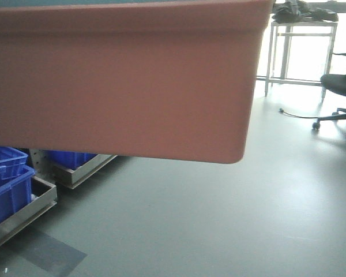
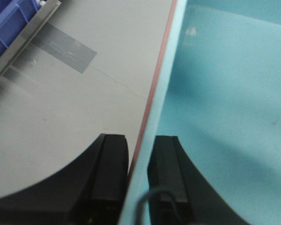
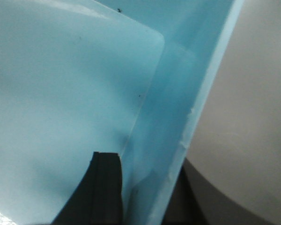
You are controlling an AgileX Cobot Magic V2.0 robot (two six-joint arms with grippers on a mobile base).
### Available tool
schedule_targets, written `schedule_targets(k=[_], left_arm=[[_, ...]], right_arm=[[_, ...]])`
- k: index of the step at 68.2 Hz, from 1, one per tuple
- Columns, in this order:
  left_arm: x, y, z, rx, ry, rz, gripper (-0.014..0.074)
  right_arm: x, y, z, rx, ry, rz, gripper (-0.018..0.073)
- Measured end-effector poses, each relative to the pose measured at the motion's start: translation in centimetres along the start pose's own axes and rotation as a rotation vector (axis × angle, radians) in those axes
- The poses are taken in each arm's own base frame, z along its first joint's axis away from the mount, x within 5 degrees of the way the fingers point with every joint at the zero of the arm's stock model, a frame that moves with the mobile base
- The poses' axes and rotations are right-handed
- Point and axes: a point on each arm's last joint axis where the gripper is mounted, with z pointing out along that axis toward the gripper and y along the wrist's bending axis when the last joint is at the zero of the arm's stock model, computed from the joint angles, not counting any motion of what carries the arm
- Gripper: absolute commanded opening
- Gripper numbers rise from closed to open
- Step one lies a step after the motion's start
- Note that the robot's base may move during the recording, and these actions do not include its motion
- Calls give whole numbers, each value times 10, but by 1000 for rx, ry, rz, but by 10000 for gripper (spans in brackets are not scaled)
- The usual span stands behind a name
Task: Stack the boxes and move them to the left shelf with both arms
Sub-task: 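Keep holding the bins with both grippers while turning toward the shelf rack, then advance the held bins over the roller-track shelf with both grippers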
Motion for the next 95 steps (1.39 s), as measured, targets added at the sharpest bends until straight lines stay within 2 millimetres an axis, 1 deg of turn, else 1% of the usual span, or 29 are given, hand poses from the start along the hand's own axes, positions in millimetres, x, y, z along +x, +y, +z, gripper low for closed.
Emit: schedule_targets(k=[95], left_arm=[[0, 0, 0, 1, -1, 0, -3]], right_arm=[[0, 0, 0, 0, 0, 0, 36]])
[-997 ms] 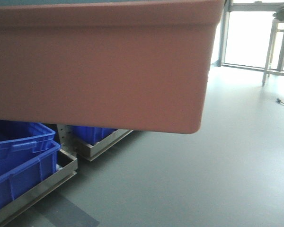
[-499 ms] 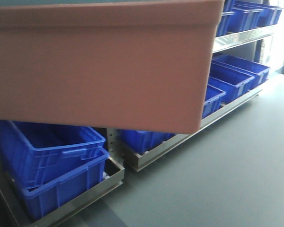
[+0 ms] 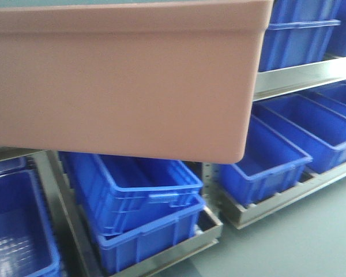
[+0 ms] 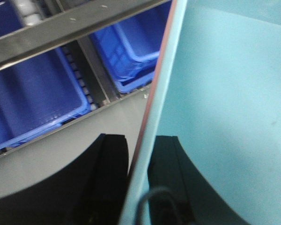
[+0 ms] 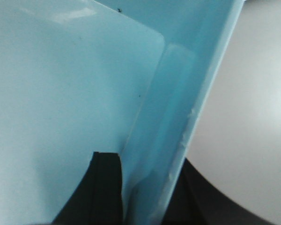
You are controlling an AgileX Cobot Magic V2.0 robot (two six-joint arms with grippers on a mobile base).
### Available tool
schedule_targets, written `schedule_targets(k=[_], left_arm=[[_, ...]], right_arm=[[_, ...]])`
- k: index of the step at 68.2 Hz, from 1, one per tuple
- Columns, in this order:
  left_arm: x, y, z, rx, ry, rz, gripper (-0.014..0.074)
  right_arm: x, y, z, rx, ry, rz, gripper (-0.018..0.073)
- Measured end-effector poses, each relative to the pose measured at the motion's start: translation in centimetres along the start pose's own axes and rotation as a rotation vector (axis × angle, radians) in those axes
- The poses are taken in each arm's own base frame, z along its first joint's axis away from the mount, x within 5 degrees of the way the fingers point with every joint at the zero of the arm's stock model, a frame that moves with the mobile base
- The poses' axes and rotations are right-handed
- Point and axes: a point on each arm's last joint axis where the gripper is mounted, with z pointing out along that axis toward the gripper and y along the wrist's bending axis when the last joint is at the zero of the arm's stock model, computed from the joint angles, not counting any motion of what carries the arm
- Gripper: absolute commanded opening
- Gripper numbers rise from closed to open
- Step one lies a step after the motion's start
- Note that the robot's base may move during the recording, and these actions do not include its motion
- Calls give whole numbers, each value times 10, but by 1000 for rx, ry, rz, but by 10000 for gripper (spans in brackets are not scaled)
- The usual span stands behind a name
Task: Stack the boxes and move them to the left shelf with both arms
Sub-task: 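Advance the held bins over the roller-track shelf with both grippers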
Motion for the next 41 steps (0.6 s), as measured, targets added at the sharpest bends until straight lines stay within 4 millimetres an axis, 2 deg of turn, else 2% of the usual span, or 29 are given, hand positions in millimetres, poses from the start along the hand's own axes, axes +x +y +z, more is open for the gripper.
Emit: schedule_targets(k=[41], left_arm=[[0, 0, 0, 0, 0, 0, -3]], right_arm=[[0, 0, 0, 0, 0, 0, 36]])
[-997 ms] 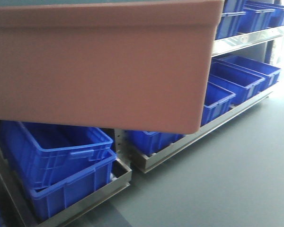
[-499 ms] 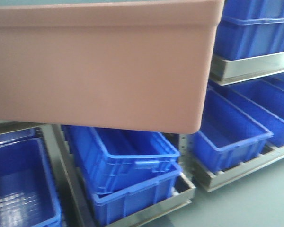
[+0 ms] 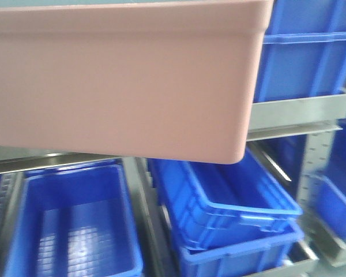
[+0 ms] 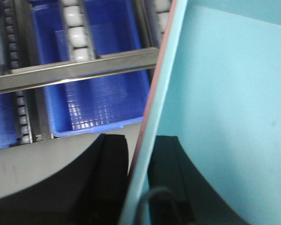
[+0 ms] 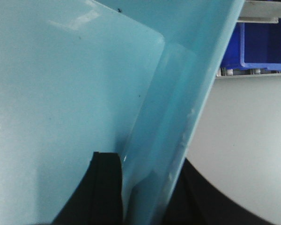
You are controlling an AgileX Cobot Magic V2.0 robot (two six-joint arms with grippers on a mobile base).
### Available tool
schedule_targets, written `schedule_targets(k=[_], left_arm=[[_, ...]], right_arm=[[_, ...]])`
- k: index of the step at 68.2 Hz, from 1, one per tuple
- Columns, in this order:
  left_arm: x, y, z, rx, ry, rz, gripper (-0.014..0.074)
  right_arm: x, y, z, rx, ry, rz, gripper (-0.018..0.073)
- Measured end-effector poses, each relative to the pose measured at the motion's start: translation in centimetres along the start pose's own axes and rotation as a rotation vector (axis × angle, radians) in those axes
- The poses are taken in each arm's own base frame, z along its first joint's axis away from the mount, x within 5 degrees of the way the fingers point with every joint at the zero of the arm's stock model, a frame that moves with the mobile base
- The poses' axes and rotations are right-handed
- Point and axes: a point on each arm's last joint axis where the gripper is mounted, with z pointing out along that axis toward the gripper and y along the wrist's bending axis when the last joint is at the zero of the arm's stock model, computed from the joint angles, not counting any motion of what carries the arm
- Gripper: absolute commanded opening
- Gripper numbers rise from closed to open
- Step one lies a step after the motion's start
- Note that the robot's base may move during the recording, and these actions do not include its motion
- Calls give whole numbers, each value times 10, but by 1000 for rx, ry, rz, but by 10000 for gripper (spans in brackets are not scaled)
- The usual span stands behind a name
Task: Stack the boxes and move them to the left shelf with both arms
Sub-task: 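Advance the held bins over the roller-track shelf with both grippers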
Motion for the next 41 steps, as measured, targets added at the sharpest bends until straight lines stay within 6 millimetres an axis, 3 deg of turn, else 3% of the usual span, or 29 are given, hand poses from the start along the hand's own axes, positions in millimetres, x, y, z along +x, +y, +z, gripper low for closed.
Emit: schedule_targets(k=[41], left_arm=[[0, 0, 0, 0, 0, 0, -3]], right_arm=[[0, 0, 0, 0, 0, 0, 36]])
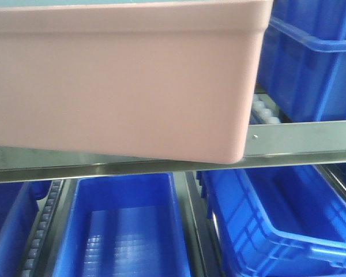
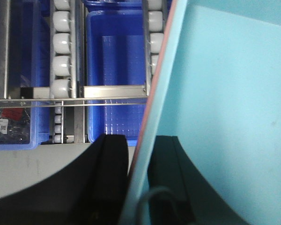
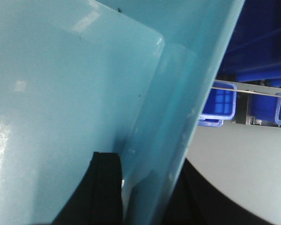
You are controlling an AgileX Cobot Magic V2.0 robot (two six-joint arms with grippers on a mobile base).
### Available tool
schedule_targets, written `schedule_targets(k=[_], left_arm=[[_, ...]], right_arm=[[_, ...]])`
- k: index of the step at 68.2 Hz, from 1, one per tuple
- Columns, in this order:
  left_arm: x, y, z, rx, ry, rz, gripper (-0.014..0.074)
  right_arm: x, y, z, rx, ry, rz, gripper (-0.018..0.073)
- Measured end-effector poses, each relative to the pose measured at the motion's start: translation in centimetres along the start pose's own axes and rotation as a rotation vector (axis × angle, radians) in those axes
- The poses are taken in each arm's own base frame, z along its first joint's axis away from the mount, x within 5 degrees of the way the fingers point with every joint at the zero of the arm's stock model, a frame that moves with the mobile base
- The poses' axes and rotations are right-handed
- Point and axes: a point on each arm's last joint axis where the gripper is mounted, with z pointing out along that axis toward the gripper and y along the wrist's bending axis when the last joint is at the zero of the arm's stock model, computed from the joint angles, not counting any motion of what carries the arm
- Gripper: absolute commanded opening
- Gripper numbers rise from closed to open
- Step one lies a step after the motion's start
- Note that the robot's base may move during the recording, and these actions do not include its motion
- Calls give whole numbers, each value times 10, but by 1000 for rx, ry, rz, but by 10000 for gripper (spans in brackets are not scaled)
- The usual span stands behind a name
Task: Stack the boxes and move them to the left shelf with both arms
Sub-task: 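Advance the held bins over the roller-track shelf with both grippers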
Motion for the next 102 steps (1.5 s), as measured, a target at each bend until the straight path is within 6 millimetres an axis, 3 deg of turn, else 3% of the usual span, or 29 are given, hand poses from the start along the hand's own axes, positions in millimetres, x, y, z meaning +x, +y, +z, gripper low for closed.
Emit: schedule_targets(k=[102], left_arm=[[0, 0, 0, 0, 0, 0, -3]], right_arm=[[0, 0, 0, 0, 0, 0, 36]])
